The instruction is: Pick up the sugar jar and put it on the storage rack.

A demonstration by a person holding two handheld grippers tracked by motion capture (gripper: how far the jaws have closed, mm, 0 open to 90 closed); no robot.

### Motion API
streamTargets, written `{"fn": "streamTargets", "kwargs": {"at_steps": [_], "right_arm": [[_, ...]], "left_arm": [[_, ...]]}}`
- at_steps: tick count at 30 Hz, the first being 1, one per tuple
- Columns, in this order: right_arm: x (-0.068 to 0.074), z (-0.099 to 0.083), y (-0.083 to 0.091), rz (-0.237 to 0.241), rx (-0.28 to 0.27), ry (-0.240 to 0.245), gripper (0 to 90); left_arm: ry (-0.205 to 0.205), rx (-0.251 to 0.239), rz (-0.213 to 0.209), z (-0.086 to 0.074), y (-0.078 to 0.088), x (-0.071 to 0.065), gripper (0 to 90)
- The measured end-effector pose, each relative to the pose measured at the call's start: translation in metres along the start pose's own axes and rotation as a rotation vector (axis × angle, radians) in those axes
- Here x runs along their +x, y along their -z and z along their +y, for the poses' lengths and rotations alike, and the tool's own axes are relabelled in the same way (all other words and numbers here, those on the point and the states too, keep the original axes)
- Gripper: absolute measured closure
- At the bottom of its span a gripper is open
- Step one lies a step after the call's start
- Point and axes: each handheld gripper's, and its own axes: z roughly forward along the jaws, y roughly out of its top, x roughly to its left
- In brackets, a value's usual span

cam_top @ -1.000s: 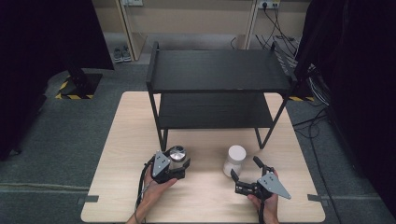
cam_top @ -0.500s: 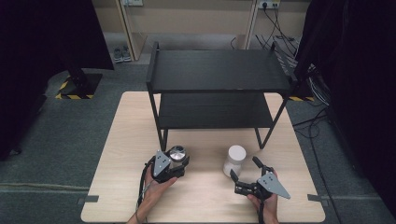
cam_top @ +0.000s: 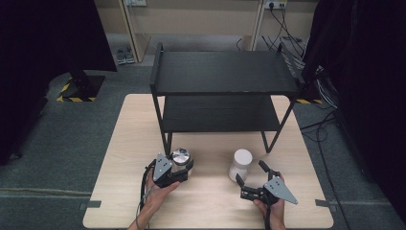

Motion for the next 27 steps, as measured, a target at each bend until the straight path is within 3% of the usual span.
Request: {"fn": "streamTargets", "kwargs": {"at_steps": [5,18,27], "right_arm": [[0.0,0.0,0.0,0.0,-0.003,0.002,1.1],[-0.001,0.001,0.0,-0.001,-0.006,0.0,1.1],[-0.001,0.001,0.0,0.002,-0.006,0.002,1.1]], "left_arm": [[0.005,0.014,-0.031,0.012,0.003,-0.001,31.1],[0.022,-0.009,-0.088,0.036,0.01,-0.003,31.1],[0.007,-0.005,-0.133,0.068,0.012,-0.002,31.1]]}}
